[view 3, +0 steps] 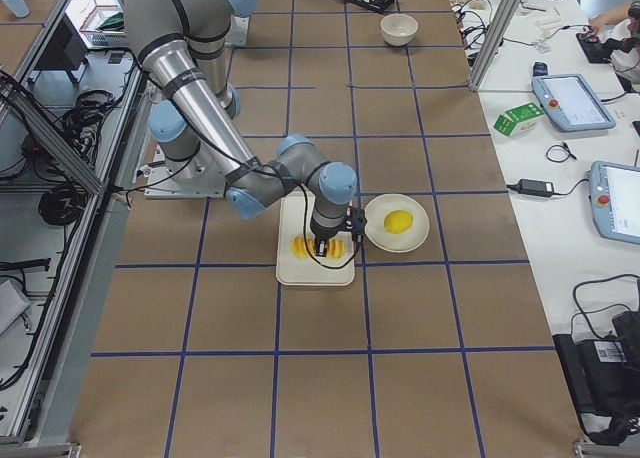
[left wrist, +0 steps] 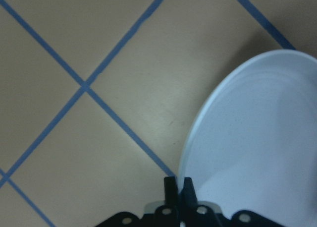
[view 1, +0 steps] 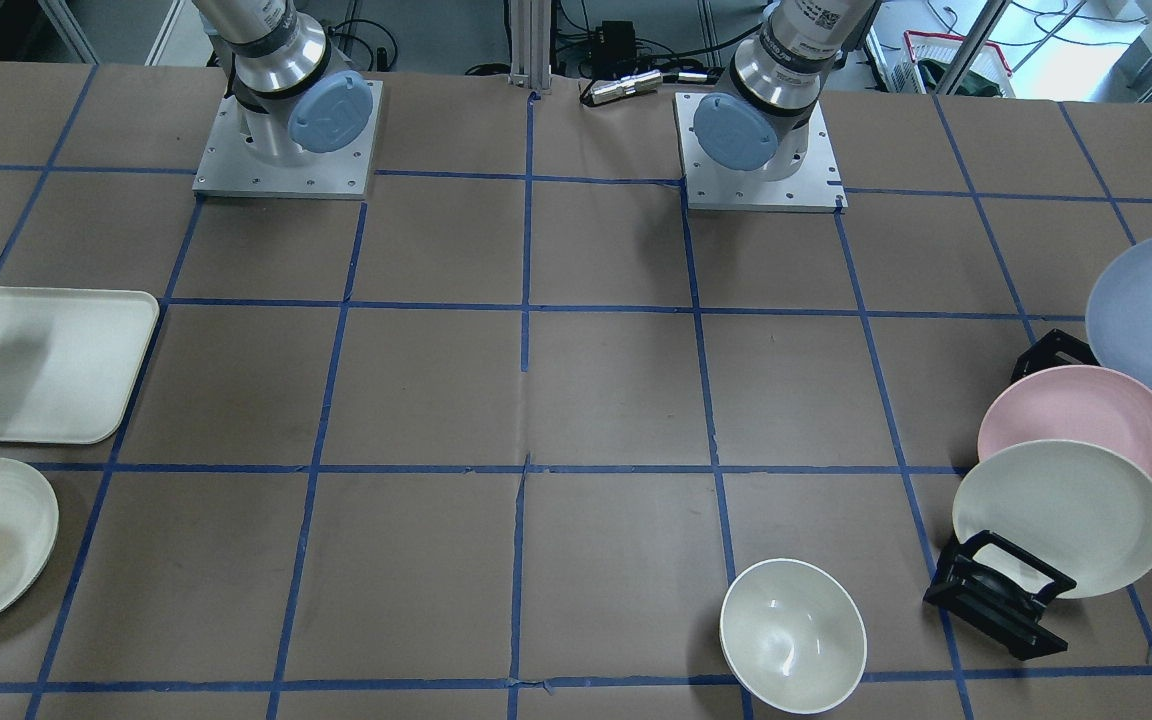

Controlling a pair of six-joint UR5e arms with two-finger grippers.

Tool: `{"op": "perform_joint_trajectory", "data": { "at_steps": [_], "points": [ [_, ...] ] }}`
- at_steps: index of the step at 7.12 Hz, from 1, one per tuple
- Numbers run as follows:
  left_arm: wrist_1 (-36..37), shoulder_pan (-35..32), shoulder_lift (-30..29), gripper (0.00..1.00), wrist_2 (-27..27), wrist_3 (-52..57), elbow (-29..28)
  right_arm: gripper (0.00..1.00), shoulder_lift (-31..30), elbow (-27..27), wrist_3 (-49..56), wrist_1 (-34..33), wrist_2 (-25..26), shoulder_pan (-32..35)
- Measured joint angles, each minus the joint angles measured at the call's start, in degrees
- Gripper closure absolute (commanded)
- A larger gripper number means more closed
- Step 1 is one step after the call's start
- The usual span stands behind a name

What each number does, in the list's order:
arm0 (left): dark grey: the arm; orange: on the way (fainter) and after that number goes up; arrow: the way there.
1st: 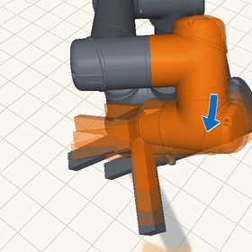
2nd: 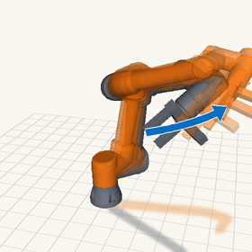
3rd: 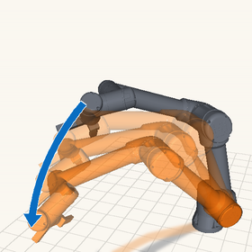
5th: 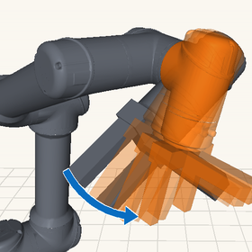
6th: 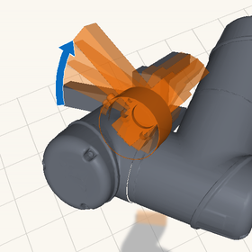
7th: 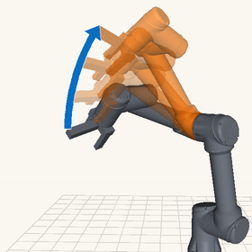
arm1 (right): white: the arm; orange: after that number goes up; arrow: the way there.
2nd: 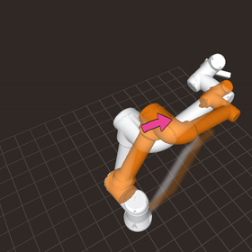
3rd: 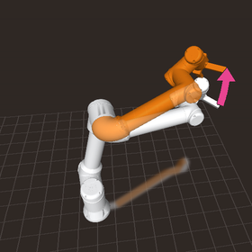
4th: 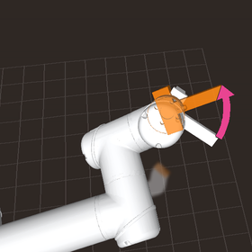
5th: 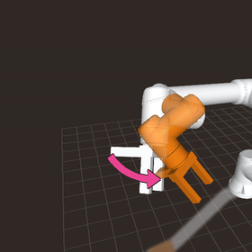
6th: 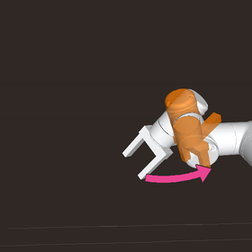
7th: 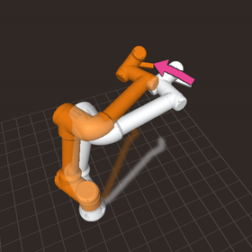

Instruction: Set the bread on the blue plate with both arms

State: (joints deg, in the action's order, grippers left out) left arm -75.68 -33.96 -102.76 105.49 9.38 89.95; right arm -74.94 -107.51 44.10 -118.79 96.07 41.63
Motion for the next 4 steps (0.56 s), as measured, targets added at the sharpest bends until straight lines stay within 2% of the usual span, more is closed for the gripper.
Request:
{"op": "perform_joint_trajectory", "data": {
  "at_steps": [2, 4],
  "points": [
    [-7.0, -0.1, 3.4, 1.0, 1.3, 0.6, -3.7, 1.0, -4.2, 0.3, -2.5, 5.3, 0.0, 2.7],
    [-14.1, -0.9, 8.8, 1.0, -5.0, 1.2, -4.8, 1.0, -8.9, 2.6, -8.5, 14.8, -0.5, 6.6]
  ]
}}
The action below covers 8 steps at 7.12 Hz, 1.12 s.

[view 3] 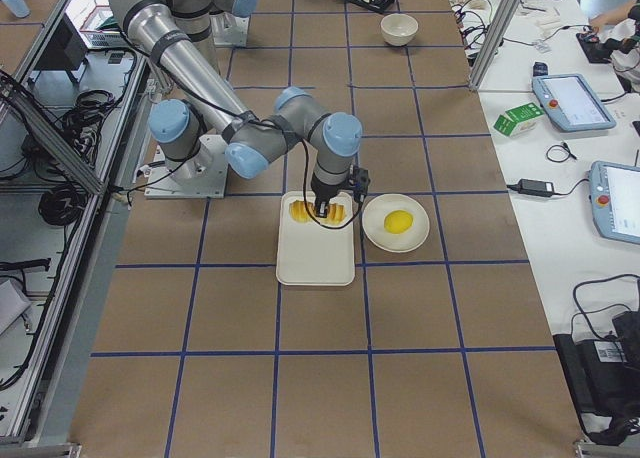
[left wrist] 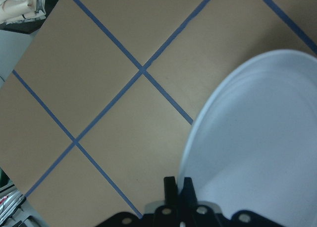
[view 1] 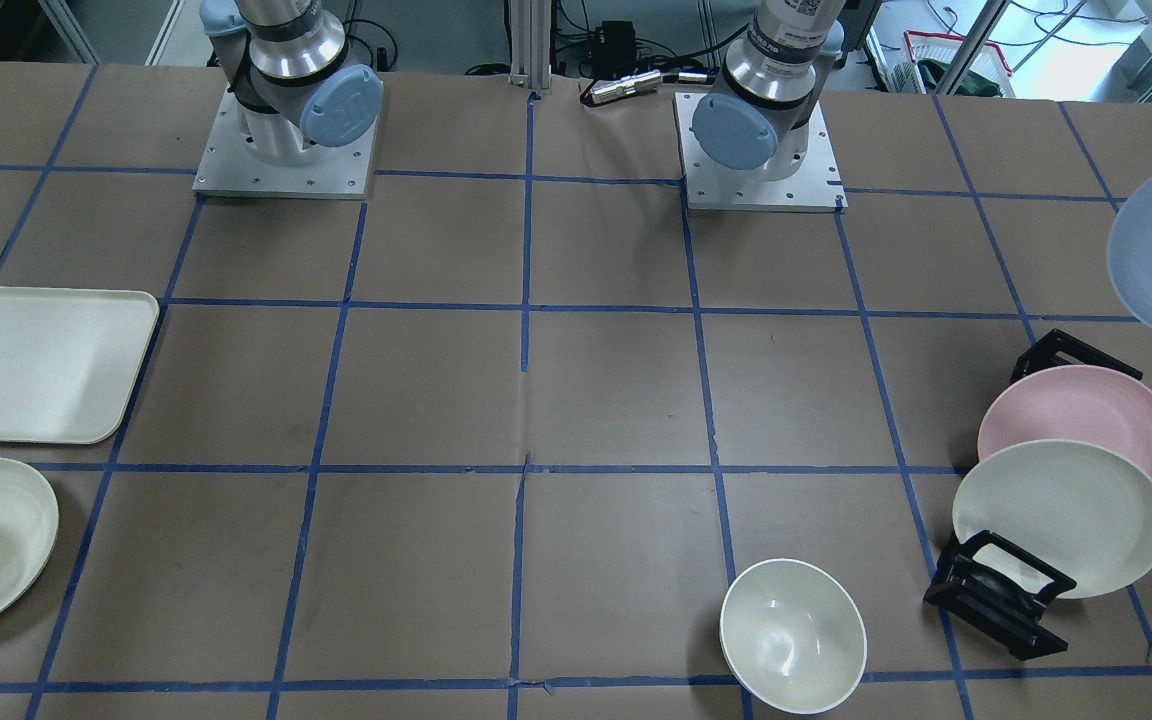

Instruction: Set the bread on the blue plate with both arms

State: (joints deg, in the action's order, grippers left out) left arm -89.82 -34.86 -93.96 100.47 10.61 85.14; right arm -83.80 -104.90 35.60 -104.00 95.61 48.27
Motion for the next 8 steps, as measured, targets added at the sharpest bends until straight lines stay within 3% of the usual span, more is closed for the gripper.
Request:
{"op": "perform_joint_trajectory", "data": {
  "at_steps": [2, 5, 7, 8],
  "points": [
    [-4.5, -5.4, 3.9, 1.0, -9.0, -0.5, 0.8, 1.0, -2.5, 2.4, -5.3, 6.1, -0.1, 5.6],
    [-4.1, -23.8, 3.9, 1.0, -19.9, -12.5, 3.5, 1.0, -3.5, 3.0, -9.6, 7.5, -1.1, 11.9],
    [3.0, -34.5, 2.1, 1.0, -24.9, -23.2, 7.7, 1.0, -4.4, 2.9, -11.5, 8.1, -2.7, 13.1],
    [12.0, -38.9, 0.8, 1.0, -26.6, -28.8, 12.7, 1.0, -5.2, 2.8, -11.7, 8.7, -3.0, 13.2]
  ]
}}
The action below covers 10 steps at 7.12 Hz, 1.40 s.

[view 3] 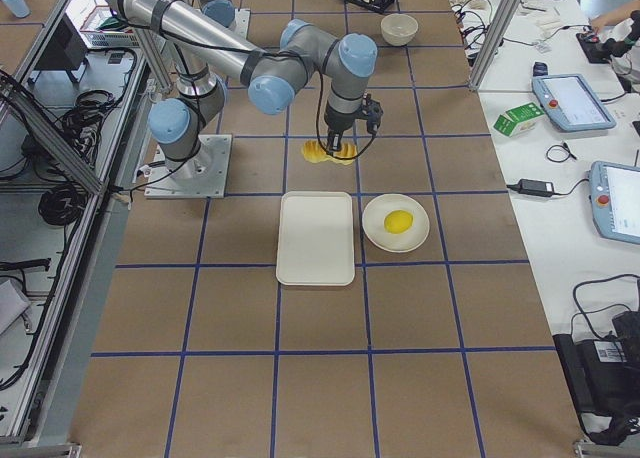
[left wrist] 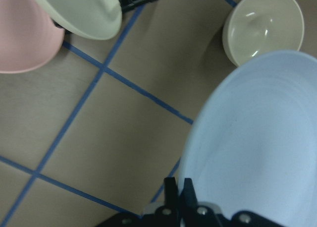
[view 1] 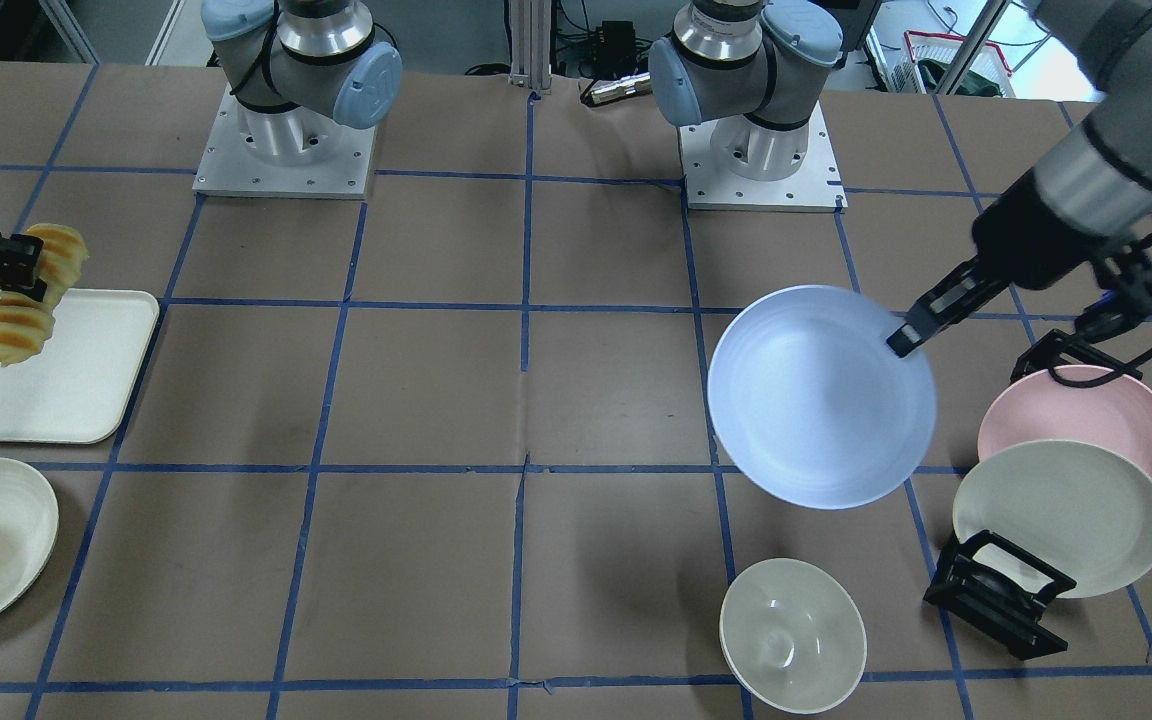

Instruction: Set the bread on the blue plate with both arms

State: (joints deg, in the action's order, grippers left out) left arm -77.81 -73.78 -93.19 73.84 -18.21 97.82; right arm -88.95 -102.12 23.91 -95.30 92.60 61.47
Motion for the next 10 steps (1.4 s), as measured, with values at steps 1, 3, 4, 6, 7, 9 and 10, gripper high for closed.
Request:
{"op": "perform_joint_trajectory", "data": {
  "at_steps": [1, 3, 4, 6, 7, 9, 10],
  "points": [
    [11.1, -4.0, -1.5, 1.0, -0.7, -5.8, 6.0, 1.0, -0.5, -0.1, 0.0, 0.6, -0.1, 0.0],
    [28.8, -12.3, -5.3, 1.0, -0.9, -15.8, 14.2, 1.0, -0.8, -0.2, 0.3, 0.9, -0.7, 0.4],
    [34.9, -15.8, -8.1, 1.0, -0.8, -18.8, 15.8, 1.0, -0.6, -0.3, 0.1, 0.9, -1.6, 1.4],
    [44.5, -20.4, -14.1, 1.0, -0.4, -22.0, 16.7, 1.0, -0.4, -0.3, -2.5, 0.2, -2.5, 4.9],
    [47.2, -22.6, -16.4, 1.0, -0.2, -23.9, 16.7, 1.0, -0.4, -0.2, -4.0, 0.1, -2.6, 6.3],
    [48.7, -25.4, -19.3, 0.43, 1.0, -25.4, 16.8, 1.0, -0.7, 0.1, -5.6, 0.0, -3.9, 7.3],
    [48.8, -25.7, -19.3, 0.0, 2.6, -25.4, 16.6, 1.0, -0.7, 0.7, -6.1, 0.0, -5.1, 8.1]
  ]
}}
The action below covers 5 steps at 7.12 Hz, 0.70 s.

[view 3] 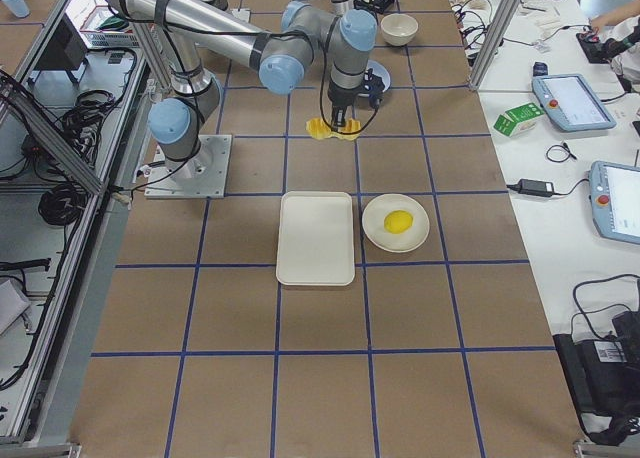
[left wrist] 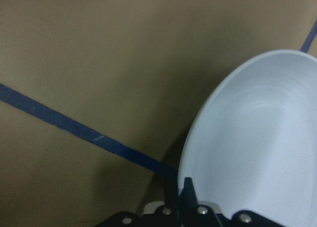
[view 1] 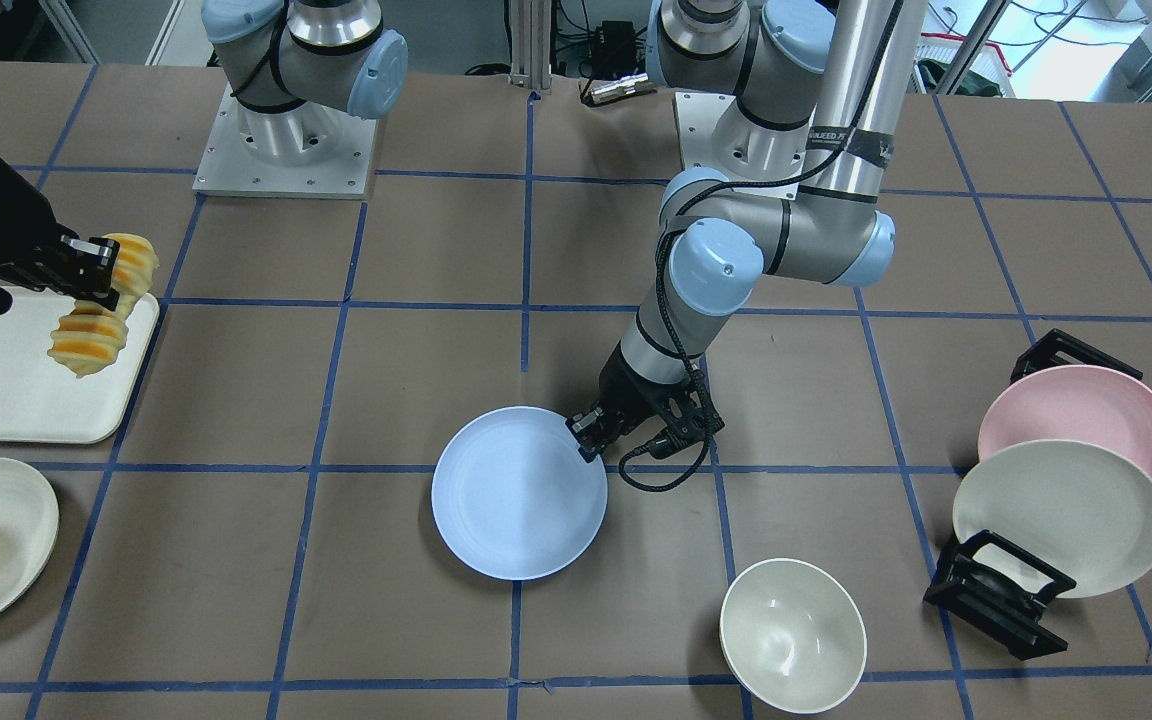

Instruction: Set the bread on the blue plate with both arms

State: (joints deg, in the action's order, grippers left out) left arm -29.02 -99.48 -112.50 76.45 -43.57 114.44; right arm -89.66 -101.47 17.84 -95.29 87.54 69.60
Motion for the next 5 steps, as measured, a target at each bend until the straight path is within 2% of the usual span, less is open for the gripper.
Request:
{"op": "perform_joint_trajectory", "data": {
  "at_steps": [2, 3, 4, 5],
  "points": [
    [0.0, 0.1, 1.3, 0.0, 5.4, 0.5, -0.9, 1.0, 0.6, 1.4, -2.0, -0.5, -0.7, 4.9],
    [-0.9, 0.6, 2.4, 0.0, 5.8, 0.6, -2.0, 1.0, 1.4, 1.7, -2.9, -1.8, -0.8, 7.9],
    [-4.3, 1.6, 4.2, 0.0, 5.8, 0.6, -4.5, 1.0, 2.9, 1.8, -4.8, -4.0, -0.9, 11.2],
    [-12.1, 2.8, 6.3, 0.0, 6.0, 1.2, -9.1, 1.0, 5.1, 2.5, -8.1, -6.7, -0.9, 15.2]
  ]
}}
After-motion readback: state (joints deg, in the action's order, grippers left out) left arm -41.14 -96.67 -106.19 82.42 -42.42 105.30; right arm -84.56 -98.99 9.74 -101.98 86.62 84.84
